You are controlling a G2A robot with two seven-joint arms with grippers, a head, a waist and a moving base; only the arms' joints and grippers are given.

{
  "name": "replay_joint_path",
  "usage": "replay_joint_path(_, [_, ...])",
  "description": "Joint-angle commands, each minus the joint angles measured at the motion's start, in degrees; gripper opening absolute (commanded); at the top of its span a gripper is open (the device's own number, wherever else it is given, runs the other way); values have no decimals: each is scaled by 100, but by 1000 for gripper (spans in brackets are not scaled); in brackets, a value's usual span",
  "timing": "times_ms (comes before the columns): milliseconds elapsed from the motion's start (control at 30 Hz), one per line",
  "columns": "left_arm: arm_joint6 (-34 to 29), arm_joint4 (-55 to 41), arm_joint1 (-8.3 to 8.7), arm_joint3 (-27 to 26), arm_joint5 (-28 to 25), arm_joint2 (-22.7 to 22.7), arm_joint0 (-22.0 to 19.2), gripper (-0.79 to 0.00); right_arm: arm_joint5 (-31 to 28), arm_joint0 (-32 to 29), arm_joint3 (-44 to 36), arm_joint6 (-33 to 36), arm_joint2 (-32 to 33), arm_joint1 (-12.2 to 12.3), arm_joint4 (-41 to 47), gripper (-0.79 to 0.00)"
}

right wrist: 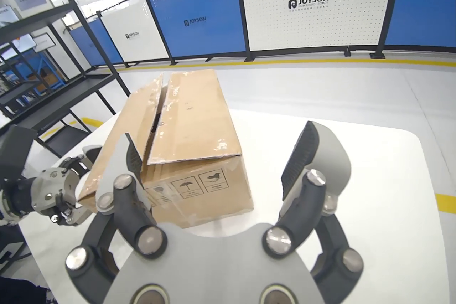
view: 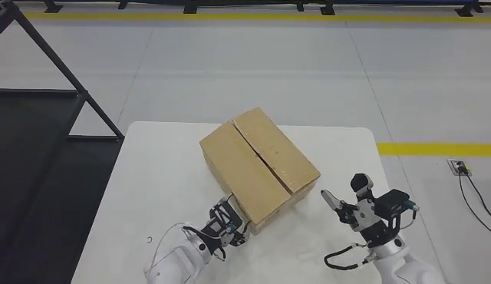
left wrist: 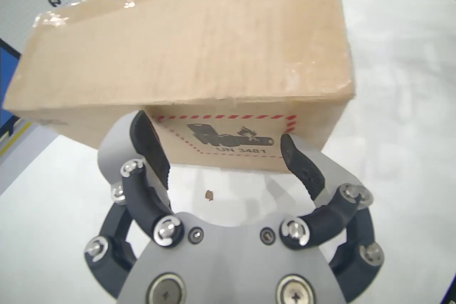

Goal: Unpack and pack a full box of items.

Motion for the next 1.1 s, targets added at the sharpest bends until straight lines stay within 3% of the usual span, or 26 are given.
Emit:
replay_joint_path(0, [-38, -147, 21, 3, -261, -122, -43, 0, -195, 11, 18, 106, 50, 13, 118, 0])
replay_joint_path(167, [-311, -1843, 120, -58, -443, -1347, 92, 0, -133, 214, 11, 352, -35, 7, 159, 0])
replay_joint_path(600, [-330, -1851, 118, -51, -394, -1342, 102, 0, -149, 367, 12, 526, -111, 5, 177, 0])
replay_joint_path(833, [-342, -2138, 15, 438, 954, -1380, -508, 0, -16, 331, 17, 501, -98, -5, 298, 0])
replay_joint_path(1067, [-312, -2771, -75, 1438, 1910, -1623, -1527, 0, -32, 211, 144, 434, -4, -6, 504, 0])
